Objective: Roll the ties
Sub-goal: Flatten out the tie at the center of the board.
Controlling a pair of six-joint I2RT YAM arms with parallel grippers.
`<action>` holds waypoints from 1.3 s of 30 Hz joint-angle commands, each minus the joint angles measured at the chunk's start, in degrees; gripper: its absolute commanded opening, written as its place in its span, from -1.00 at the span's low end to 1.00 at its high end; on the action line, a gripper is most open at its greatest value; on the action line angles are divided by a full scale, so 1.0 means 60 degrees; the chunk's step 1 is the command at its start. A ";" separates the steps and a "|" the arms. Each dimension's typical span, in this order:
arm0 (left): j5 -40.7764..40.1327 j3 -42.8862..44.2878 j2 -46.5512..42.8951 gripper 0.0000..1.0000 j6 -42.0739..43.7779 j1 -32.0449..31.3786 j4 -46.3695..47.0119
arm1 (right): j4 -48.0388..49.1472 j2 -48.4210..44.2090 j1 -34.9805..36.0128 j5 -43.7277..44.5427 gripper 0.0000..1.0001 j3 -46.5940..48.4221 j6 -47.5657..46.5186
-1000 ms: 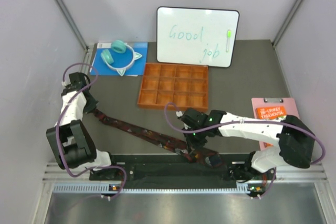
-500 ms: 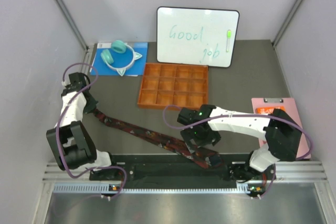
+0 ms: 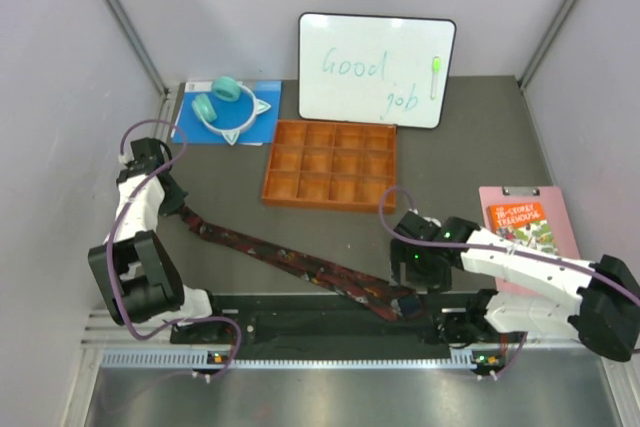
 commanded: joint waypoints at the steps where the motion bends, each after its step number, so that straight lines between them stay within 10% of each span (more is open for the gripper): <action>1: 0.0235 -0.0028 -0.0312 -1.00 0.0077 -0.0003 0.0241 | 0.0558 -0.0658 -0.0077 -0.0249 0.65 -0.0552 0.1001; 16: 0.0396 0.0016 -0.0326 -1.00 0.0048 -0.0018 0.0255 | 0.1862 -0.0602 -0.0077 -0.0879 0.16 -0.1945 0.1164; 24: 0.0426 -0.0013 -0.0341 -1.00 0.0048 -0.0003 0.0285 | 0.1805 -0.0557 -0.0062 -0.0777 -0.98 -0.1843 0.1003; 39: 0.1508 -0.0628 -0.1044 -1.00 -0.0596 -0.0018 -0.0022 | 0.0309 0.0713 -0.4806 -0.1640 -1.00 0.2316 -0.2919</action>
